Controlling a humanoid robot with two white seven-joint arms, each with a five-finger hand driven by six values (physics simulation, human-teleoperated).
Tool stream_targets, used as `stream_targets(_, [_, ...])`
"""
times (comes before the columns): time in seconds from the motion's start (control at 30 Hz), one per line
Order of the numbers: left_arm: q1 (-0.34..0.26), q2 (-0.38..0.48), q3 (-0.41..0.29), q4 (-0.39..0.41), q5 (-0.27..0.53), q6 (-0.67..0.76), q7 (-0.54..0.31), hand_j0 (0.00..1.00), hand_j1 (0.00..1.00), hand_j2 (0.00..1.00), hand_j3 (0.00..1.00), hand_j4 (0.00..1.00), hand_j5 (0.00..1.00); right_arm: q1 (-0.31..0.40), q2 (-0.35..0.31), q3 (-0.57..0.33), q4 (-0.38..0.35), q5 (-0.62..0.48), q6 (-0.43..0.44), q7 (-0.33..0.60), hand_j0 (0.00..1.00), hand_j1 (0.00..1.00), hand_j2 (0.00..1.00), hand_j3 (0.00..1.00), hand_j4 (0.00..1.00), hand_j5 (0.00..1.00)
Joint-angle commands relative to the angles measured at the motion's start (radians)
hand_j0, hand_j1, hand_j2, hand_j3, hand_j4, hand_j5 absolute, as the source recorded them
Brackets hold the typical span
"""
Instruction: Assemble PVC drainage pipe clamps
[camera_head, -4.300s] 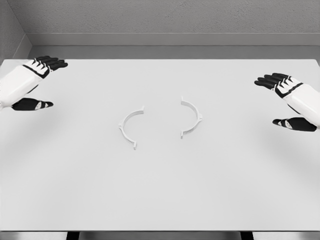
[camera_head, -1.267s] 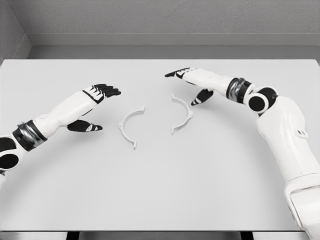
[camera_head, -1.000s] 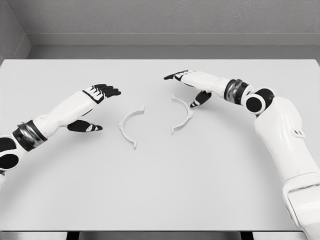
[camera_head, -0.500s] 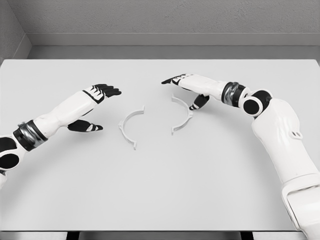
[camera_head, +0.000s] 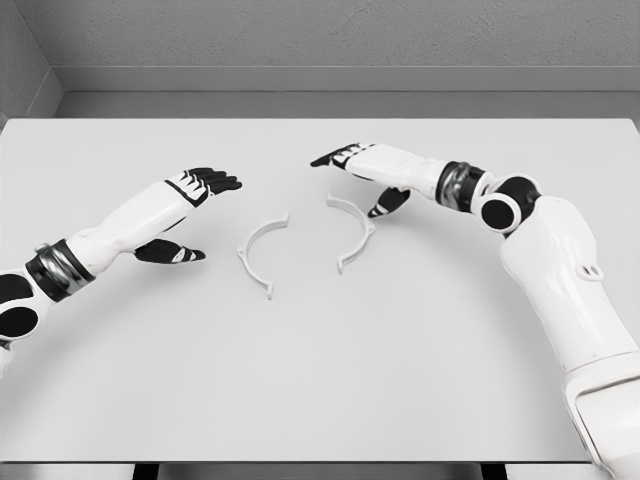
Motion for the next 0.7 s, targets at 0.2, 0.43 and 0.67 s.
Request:
stream_targets(0.2, [-0.002, 0.000, 0.000, 0.002, 0.006, 0.000, 0.001, 1.00, 1.00, 1.00, 1.00, 1.00, 1.00, 0.000, 0.001, 0.020, -0.006, -0.007, 0.002, 0.000, 1.00, 1.00, 1.00, 1.00, 1.00, 1.00])
stream_targets(0.43, [-0.003, 0.001, 0.000, 0.002, 0.008, 0.000, 0.001, 1.00, 1.00, 1.00, 1.00, 1.00, 1.00, -0.003, -0.002, 0.019, -0.006, -0.007, 0.002, -0.002, 1.00, 1.00, 1.00, 1.00, 1.00, 1.00])
stream_targets(0.67, [-0.003, 0.001, 0.000, 0.004, 0.002, 0.000, 0.001, 1.00, 1.00, 1.00, 1.00, 1.00, 1.00, -0.049, -0.011, 0.005, 0.035, -0.006, 0.002, -0.003, 1.00, 1.00, 1.00, 1.00, 1.00, 1.00])
